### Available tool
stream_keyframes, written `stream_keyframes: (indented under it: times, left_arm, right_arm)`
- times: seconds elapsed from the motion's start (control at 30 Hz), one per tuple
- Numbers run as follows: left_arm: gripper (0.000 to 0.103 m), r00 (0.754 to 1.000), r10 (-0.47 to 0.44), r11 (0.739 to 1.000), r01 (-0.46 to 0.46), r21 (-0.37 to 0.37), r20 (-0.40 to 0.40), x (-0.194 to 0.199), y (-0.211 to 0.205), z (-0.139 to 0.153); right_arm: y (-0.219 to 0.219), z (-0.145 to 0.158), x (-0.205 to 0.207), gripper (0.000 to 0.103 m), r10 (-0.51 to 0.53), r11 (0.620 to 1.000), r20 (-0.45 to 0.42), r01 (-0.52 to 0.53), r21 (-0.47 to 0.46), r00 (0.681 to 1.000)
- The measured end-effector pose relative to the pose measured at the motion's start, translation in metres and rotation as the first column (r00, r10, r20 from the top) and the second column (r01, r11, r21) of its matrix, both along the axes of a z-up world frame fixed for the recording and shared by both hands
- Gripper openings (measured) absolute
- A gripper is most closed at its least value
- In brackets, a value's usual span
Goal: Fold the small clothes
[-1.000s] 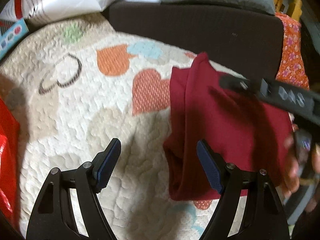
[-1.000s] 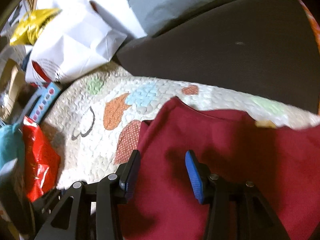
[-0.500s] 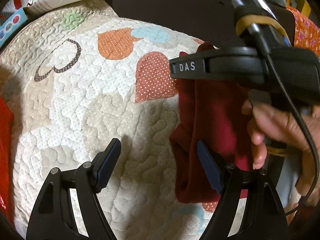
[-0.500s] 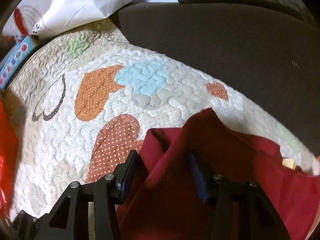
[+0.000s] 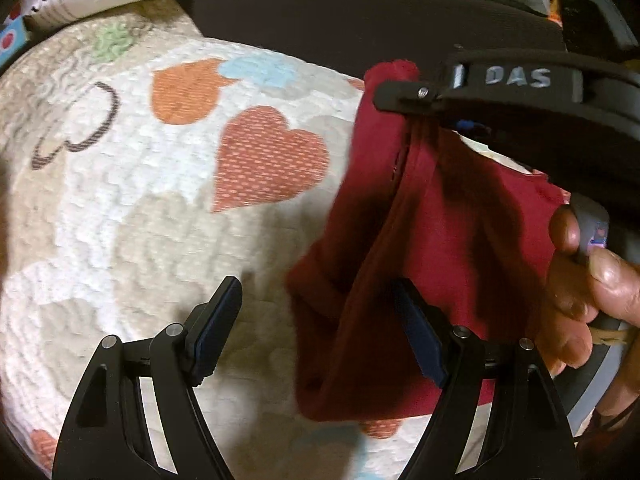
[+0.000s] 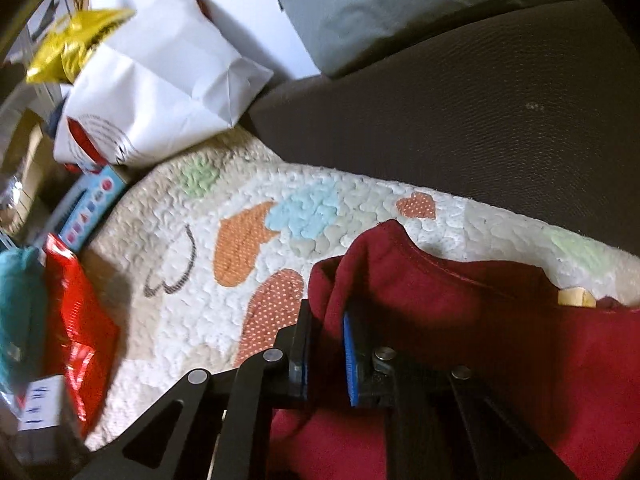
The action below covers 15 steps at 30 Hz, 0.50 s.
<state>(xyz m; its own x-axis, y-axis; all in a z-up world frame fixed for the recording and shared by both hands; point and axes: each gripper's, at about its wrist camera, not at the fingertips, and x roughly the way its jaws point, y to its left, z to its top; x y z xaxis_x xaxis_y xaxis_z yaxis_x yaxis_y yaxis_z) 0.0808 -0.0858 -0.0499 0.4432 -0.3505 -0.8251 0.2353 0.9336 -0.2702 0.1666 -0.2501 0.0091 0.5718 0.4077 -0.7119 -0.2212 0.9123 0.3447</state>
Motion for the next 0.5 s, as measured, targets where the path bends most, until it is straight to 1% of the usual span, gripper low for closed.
stream_keyframes:
  times: [0.03,0.07,0.1,0.2,0.27,0.3,0.33,0.4,0.43,0.5]
  left_arm:
    - [0.061,1.000,-0.012,0.999,0.012,-0.041,0.001,-0.001,-0.001,0.003]
    - [0.054,1.000,-0.025,0.997,0.025,-0.072,-0.004,-0.001,-0.003,0.006]
    - [0.053,0.999,-0.032,0.996,0.031,-0.083,-0.003,-0.002,-0.006,0.010]
    - [0.050,0.995,-0.072,0.991,0.079,-0.108,0.067,-0.012,-0.019,0.033]
    - [0.050,0.990,-0.105,0.979,0.119,-0.167,0.094,-0.019,-0.030,0.051]
    - [0.050,0.986,-0.125,0.969,0.144,-0.200,0.107,-0.024,-0.036,0.059]
    - [0.050,0.978,-0.162,0.953,0.190,-0.235,0.134,-0.032,-0.047,0.071]
    - [0.050,0.959,-0.220,0.930,0.261,-0.258,0.176,-0.045,-0.066,0.084]
    - [0.050,0.944,-0.268,0.912,0.313,-0.267,0.193,-0.054,-0.081,0.089]
    - [0.050,0.919,-0.349,0.879,0.390,-0.275,0.185,-0.066,-0.103,0.088]
  right_arm:
    - [-0.007,0.006,-0.004,0.012,-0.004,1.000,0.010,0.004,0.017,1.000]
    - [-0.013,0.010,-0.007,0.012,-0.008,1.000,0.017,0.008,0.028,1.000]
    - [-0.020,0.015,-0.011,0.012,-0.014,0.999,0.026,0.013,0.038,1.000]
    - [-0.048,0.036,-0.026,0.011,-0.038,0.998,0.068,0.034,0.051,0.997]
    - [-0.074,0.051,-0.038,0.011,-0.063,0.996,0.097,0.057,0.065,0.993]
    - [-0.093,0.061,-0.047,0.011,-0.089,0.994,0.114,0.080,0.080,0.990]
    - [-0.108,0.065,-0.053,0.011,-0.108,0.991,0.123,0.098,0.092,0.987]
    - [-0.138,0.073,-0.065,0.011,-0.147,0.985,0.134,0.133,0.105,0.980]
    - [-0.157,0.075,-0.073,0.011,-0.175,0.981,0.135,0.161,0.106,0.975]
    - [-0.187,0.070,-0.084,0.011,-0.224,0.972,0.120,0.214,0.097,0.967]
